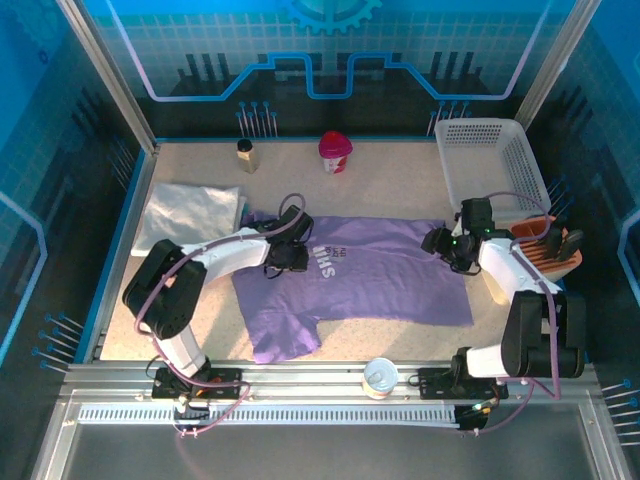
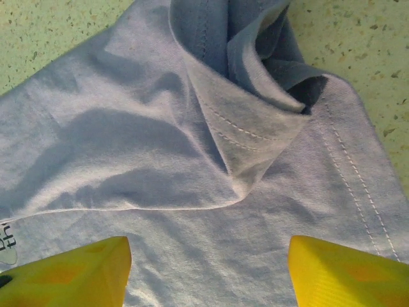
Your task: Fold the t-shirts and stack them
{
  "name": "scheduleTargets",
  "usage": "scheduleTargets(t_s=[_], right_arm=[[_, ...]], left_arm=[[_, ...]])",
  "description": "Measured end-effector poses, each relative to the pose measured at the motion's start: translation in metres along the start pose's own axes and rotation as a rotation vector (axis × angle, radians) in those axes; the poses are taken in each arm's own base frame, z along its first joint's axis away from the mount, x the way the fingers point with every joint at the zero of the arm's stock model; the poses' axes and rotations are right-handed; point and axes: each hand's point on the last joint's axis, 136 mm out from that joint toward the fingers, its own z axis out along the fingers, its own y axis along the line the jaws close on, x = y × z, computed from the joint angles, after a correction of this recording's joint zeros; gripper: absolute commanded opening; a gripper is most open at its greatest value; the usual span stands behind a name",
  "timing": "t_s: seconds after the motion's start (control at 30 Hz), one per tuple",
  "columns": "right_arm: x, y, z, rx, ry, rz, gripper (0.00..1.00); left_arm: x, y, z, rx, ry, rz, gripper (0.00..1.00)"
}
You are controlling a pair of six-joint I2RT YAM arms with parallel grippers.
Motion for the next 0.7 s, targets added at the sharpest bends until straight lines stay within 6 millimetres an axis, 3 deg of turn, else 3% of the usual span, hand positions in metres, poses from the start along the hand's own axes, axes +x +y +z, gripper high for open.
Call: scheduleTargets(t_s=[0.3, 0.47, 0.7], right_arm=[[0.002, -0.001, 0.002, -0.02, 0.008, 0.014, 0.64], [-0.003, -0.008, 0.001, -0.005, -0.006, 0.033, 0.63], [-0.011, -0.032, 0.0, 0.056, -0.043, 0.085, 0.45]], left_arm=[[0.011, 0.012, 0.006, -0.084, 0.035, 0.027, 0.12], [0.008, 0.013, 0.002, -0.098, 0.035, 0.051, 0.0], [0.006, 0.007, -0.006, -0.072, 0.048, 0.068, 0.0]])
